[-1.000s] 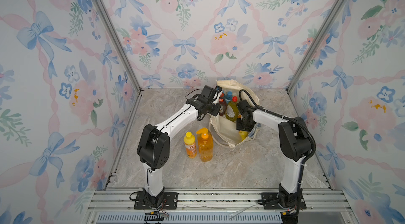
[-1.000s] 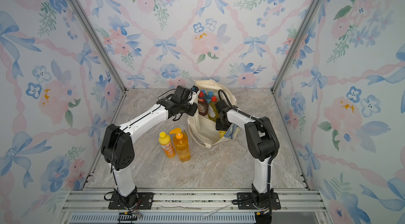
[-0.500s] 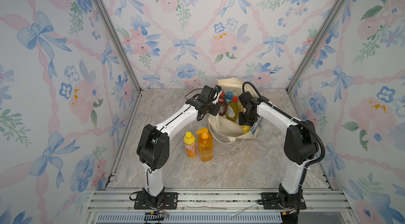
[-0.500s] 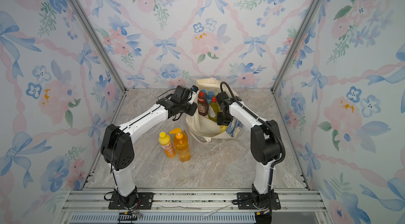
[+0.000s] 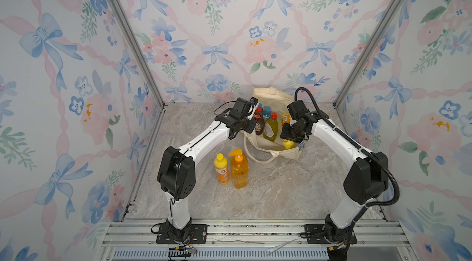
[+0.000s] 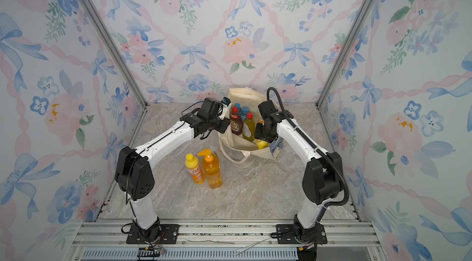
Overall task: Pack dish soap into the shopping bag
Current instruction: Pick up the bottle of dish soap from the shopping bag.
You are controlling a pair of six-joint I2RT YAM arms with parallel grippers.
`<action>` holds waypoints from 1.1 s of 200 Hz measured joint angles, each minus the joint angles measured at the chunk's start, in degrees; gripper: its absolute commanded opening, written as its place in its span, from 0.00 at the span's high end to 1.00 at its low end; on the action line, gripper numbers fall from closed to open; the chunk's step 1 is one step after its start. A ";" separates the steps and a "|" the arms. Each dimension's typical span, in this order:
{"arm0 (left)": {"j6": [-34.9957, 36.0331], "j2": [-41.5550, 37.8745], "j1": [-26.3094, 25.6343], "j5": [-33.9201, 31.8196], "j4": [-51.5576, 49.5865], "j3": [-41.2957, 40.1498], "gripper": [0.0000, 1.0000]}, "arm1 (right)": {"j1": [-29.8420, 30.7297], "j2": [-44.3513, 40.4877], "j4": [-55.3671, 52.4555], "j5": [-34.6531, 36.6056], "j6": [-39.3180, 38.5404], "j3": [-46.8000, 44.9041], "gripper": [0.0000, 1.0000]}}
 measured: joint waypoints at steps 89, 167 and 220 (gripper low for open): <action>-0.02 -0.22 0.00 -0.90 -0.02 0.48 0.56 | 0.07 -9.01 13.49 -1.70 0.96 -9.81 1.00; -0.02 -1.03 -0.46 -1.46 -0.04 1.31 0.45 | 1.14 -15.13 32.00 -1.92 -0.70 -14.93 1.00; -0.42 -1.38 -0.50 -1.95 -0.31 4.76 0.26 | 1.20 -15.04 35.28 -3.69 -4.17 -13.70 1.00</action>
